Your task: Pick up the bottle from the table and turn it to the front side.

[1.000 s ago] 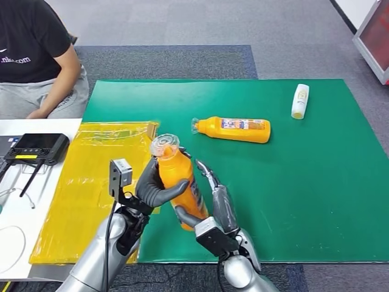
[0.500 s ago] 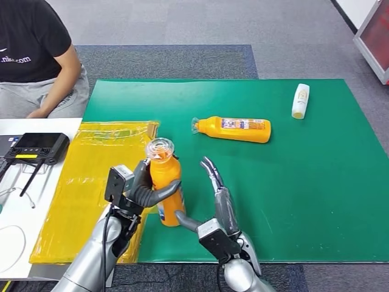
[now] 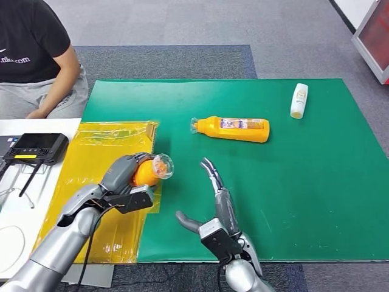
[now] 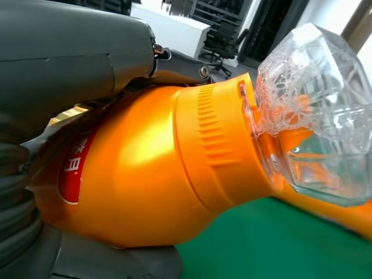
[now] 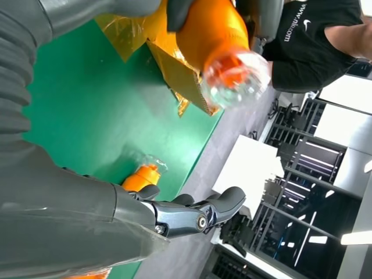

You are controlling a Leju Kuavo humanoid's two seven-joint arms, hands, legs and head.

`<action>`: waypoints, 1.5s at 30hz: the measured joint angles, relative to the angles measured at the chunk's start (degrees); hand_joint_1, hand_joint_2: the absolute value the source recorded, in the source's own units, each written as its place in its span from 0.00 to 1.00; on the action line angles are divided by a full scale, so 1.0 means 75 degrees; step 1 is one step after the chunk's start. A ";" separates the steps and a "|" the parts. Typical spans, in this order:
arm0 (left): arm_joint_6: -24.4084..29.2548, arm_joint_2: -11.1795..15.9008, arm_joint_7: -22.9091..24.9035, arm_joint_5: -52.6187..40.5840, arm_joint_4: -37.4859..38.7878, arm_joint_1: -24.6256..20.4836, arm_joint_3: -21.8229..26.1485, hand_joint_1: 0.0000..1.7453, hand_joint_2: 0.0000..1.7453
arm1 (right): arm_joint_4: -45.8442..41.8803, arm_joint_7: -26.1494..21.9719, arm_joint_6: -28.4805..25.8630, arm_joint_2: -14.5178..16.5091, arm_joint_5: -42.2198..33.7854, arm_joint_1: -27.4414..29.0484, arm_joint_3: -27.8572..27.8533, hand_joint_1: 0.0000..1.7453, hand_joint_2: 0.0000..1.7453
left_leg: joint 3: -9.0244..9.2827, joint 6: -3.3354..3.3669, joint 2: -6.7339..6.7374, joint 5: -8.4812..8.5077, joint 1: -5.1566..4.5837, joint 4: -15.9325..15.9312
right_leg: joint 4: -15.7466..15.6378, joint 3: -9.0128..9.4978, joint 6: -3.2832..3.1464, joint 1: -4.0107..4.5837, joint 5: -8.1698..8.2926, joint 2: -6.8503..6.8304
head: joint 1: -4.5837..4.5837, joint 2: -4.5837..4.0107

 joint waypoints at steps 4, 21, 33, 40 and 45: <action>-0.0203 0.0210 -0.0028 -0.0082 0.0245 -0.0190 -0.0272 1.00 1.00 | 0.0015 -0.0004 0.0053 0.0020 -0.0033 -0.0007 -0.0030 0.00 1.00 | -0.0001 -0.0001 -0.0001 0.0002 0.0002 0.0000 | 0.0001 0.0005 0.0000 0.0001 0.0001 0.0000 | 0.0004 0.0000; -0.0637 0.0099 -0.0418 0.0934 0.1303 -0.0554 -0.1052 0.00 1.00 | 0.0394 -0.0040 0.0018 0.0199 -0.0117 -0.0170 -0.0051 0.00 1.00 | 0.0046 -0.0002 0.0000 0.0002 0.0002 -0.0003 | 0.0002 0.0050 -0.0004 0.0001 0.0003 0.0001 | 0.0003 0.0000; -0.0175 -0.0199 -0.0153 0.1025 0.1748 -0.0205 -0.1125 0.00 1.00 | 0.0617 -0.0126 -0.0075 0.0255 -0.0291 -0.0178 -0.0076 0.00 1.00 | 0.0030 -0.0004 0.0000 0.0003 0.0002 -0.0001 | 0.0002 0.0034 -0.0003 0.0001 0.0008 0.0000 | 0.0001 0.0000; 0.0292 -0.0254 -0.0245 0.0765 0.1855 -0.0108 -0.1118 0.00 1.00 | 0.0737 -0.0193 -0.0114 0.0255 -0.0318 -0.0177 -0.0090 0.00 1.00 | 0.0029 -0.0004 0.0000 0.0004 0.0002 -0.0001 | 0.0002 0.0034 -0.0003 0.0002 0.0008 0.0000 | 0.0002 0.0000; 0.1997 -0.0444 -0.1123 0.0765 0.0994 0.0298 -0.0797 0.00 1.00 | 0.0755 -0.0211 -0.0155 0.0255 -0.0281 -0.0160 -0.0126 0.00 1.00 | 0.0027 -0.0003 0.0000 0.0003 0.0001 -0.0001 | 0.0002 0.0033 -0.0002 0.0001 0.0008 0.0000 | 0.0001 0.0000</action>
